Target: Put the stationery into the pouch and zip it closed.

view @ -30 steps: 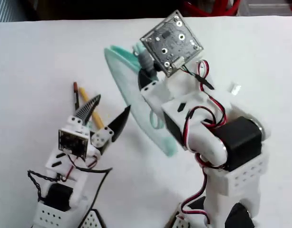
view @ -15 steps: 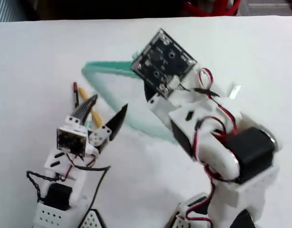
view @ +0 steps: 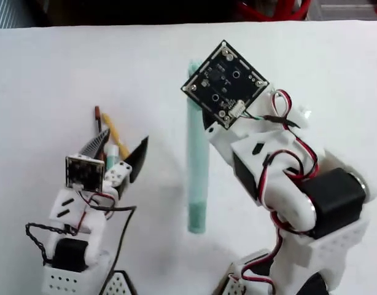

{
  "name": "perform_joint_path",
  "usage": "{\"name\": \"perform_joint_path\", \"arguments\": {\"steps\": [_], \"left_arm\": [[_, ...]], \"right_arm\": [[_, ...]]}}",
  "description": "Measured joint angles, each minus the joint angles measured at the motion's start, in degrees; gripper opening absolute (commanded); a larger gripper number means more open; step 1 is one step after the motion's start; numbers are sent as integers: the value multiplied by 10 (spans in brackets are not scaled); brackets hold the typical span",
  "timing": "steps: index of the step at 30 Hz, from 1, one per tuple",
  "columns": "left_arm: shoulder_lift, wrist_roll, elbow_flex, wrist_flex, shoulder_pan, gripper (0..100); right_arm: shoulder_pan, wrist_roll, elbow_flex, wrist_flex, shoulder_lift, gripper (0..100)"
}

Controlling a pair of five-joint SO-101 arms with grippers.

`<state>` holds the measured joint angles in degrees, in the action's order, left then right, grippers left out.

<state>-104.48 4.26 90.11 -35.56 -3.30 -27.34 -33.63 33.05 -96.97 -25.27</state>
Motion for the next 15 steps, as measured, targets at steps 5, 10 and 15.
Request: {"name": "perform_joint_path", "arguments": {"steps": [5,10,15], "left_arm": [[0,0,-24,-7,-4,286],[0,0,-74,-40,-100,286],[0,0,-79,-6,-236,286]], "right_arm": [[3,0,-42,37,39,19],[-11,43,-55,64,53,19],[-87,69,-56,63,32,19]]}}
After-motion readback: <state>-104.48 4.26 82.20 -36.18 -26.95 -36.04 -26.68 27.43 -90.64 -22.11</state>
